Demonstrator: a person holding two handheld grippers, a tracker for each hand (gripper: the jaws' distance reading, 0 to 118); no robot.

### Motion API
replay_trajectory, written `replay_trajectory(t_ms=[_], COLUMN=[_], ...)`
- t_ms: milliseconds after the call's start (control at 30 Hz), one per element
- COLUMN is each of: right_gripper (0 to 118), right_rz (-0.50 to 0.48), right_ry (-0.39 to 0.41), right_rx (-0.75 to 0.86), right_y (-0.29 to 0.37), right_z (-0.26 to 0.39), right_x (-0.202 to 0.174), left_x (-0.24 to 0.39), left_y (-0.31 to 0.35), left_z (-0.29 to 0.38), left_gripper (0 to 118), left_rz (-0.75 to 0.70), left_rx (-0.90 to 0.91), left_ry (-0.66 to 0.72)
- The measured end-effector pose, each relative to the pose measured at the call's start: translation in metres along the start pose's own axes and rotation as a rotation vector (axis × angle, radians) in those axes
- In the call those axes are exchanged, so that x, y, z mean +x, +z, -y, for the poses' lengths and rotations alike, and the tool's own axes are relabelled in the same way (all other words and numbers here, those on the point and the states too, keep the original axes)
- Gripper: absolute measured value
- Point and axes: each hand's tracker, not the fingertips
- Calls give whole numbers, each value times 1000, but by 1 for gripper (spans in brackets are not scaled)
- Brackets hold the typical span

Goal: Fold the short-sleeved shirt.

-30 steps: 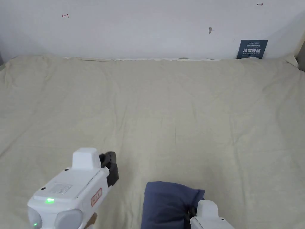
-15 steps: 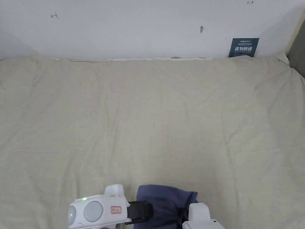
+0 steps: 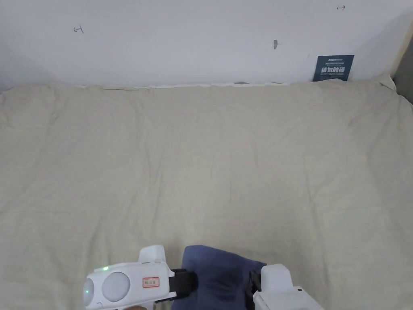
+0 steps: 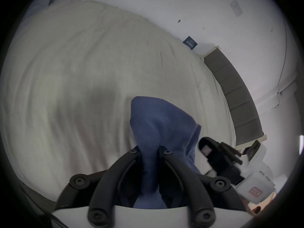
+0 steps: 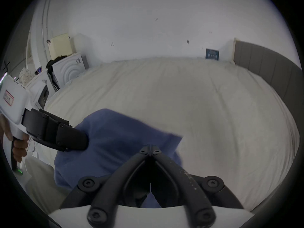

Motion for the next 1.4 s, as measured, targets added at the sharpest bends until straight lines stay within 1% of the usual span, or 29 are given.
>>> replay_trajectory(t_ms=[67, 133, 433, 600, 667, 700, 800, 833, 867, 933, 967, 1000, 1033, 1067, 1100, 1133, 1200, 1333, 1367, 1400], right_gripper=[2, 2, 2, 2, 2, 2, 2, 2, 2, 2, 2, 2, 2, 2, 2, 2, 2, 2, 2, 2], right_rz=[6, 20, -3, -19, -23, -21, -21, -20, -16, -12, -11, -11, -11, -10, -7, -1, 11, 49, 63, 72], right_ry=[25, 54, 79, 80, 75, 74, 64, 62, 61, 59, 58, 55, 52, 47, 44, 42, 32, 21, 23, 23], right_rx=[36, 71, 198, 233, 239, 241, 241, 240, 239, 236, 235, 236, 238, 242, 249, 254, 274, 339, 360, 378], right_y=[7, 8, 18, 2, -6, -9, -15, -17, -19, -23, -23, -22, -21, -18, -15, -12, 4, 30, 39, 47], right_z=[-15, -25, -86, -106, -110, -113, -120, -122, -123, -125, -126, -126, -126, -127, -128, -129, -134, -142, -145, -149], right_x=[-3, -6, -31, -45, -48, -50, -54, -55, -56, -54, -54, -53, -52, -50, -48, -47, -44, -30, -26, -23], left_x=[-9, -28, -169, -256, -283, -296, -305, -308, -330, -333, -332, -313, -308, -301, -293, -297, -276, -215, -193, -157], left_y=[18, 33, 108, 149, 161, 167, 177, 178, 179, 181, 182, 176, 176, 179, 184, 185, 194, 219, 227, 231], left_z=[-17, -34, -109, -138, -146, -149, -149, -150, -160, -160, -159, -151, -150, -147, -147, -155, -157, -157, -155, -148], left_gripper=[18, 18, 18, 18, 18, 18, 20, 23, 32, 78, 98, 117, 118, 117, 113, 111, 111, 111, 111, 111], left_rz=[-60, -126, -459, -630, -652, -668, -697, -696, -681, -663, -659, -659, -665, -677, -677, -662, -665, -654, -669, -675], left_rx=[21, 37, 105, 124, 131, 131, 140, 142, 142, 144, 151, 153, 156, 177, 199, 222, 242, 400, 441, 483], left_ry=[-62, -88, -88, -37, 33, 46, 71, 81, 96, 115, 118, 116, 110, 92, 73, 60, 56, -28, -77, -121])
